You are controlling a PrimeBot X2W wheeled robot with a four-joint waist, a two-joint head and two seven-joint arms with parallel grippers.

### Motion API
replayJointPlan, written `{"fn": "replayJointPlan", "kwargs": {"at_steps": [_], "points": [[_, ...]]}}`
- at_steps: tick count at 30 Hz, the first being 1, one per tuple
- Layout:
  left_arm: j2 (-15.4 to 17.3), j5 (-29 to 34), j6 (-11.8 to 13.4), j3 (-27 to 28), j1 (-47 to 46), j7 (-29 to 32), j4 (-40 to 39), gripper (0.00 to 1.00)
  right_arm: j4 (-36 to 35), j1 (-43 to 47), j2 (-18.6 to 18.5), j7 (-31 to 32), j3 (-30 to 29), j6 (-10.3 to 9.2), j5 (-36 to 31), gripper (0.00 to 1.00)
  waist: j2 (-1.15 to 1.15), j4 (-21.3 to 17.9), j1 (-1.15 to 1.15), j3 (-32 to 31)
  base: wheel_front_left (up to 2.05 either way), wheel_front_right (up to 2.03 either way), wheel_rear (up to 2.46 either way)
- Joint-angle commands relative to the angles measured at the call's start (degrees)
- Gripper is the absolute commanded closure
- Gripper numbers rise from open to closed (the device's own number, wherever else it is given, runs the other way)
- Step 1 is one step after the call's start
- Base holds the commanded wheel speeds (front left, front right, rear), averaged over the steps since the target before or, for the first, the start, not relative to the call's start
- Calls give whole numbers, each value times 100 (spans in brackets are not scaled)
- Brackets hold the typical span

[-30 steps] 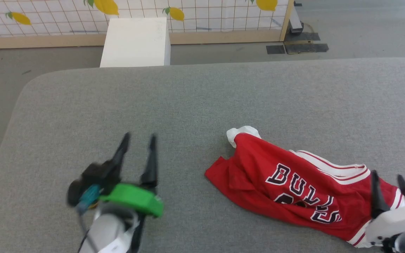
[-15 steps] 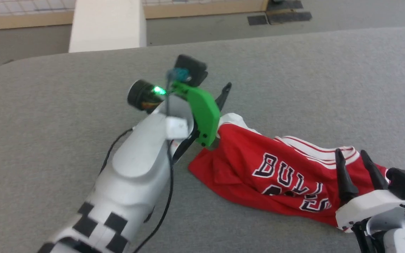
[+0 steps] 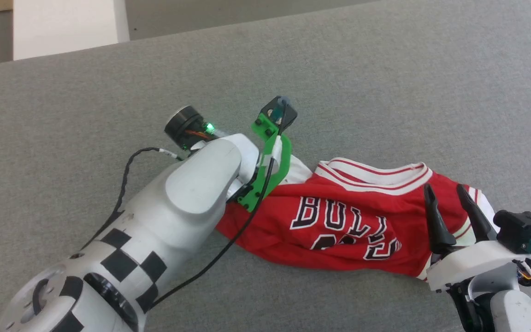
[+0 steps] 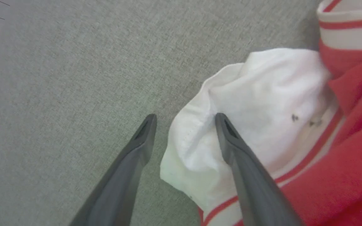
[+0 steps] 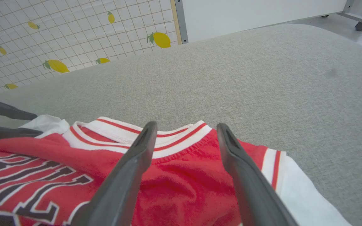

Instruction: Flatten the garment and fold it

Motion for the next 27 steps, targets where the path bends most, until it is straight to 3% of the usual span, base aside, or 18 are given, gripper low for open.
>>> {"fn": "replayJointPlan", "kwargs": {"at_steps": [1, 2, 3, 4, 5, 7, 9, 14, 17, 23, 27], "points": [[102, -101, -36, -186, -57, 211, 50, 0, -10, -107, 0, -45, 45, -9, 48, 0, 0, -76, -1, 78, 0, 0, 0], [132, -253, -36, -327, -23, 420, 54, 0, -2, -108, 0, -51, 50, -9, 61, 0, 0, -60, -1, 72, 0, 0, 0], [153, -393, -36, -418, 9, 569, 33, 34, 3, -106, 0, -56, 39, -9, 63, 0, 0, -33, -1, 60, 0, 0, 0], [190, -557, -37, -485, 42, 718, 12, 91, 9, -101, 0, -59, 25, -9, 62, 0, 0, 8, -1, 39, 0, 0, 0], [226, -654, -37, -512, 52, 771, -9, 100, 13, -96, 0, -54, 18, -9, 55, 0, 0, 43, -1, 19, 0, 0, 0], [308, -728, -36, -465, 27, 517, -87, 100, 14, -90, 0, -36, 14, -9, 26, 0, 0, 124, -1, -32, 0, 0, 0], [346, -739, 120, -263, 48, -124, -162, 100, -1, -81, 0, -31, -26, -9, 4, 0, 0, 243, -1, -114, 0, 0, 0], [394, -932, 795, 364, 490, -1681, -255, 100, -42, 4, 0, 70, -125, -9, -101, 0, 0, 605, -1, -459, 0, 0, 0], [600, -1279, 1265, 926, 1149, -2611, -440, 100, -116, 119, 0, 148, -196, -9, -148, 0, 0, 906, -1, -721, 0, 0, 0], [1184, -1734, 1839, 1620, 2501, -3643, -1194, 100, -233, 312, 0, 246, -284, -9, -173, 0, 0, 1324, -1, -1031, 0, 0, 0], [1552, -1993, 2201, 1892, 3549, -3939, -2044, 100, -331, 444, 0, 342, -354, -9, -190, 0, 0, 1553, -1, -1122, 0, 0, 0]]}}
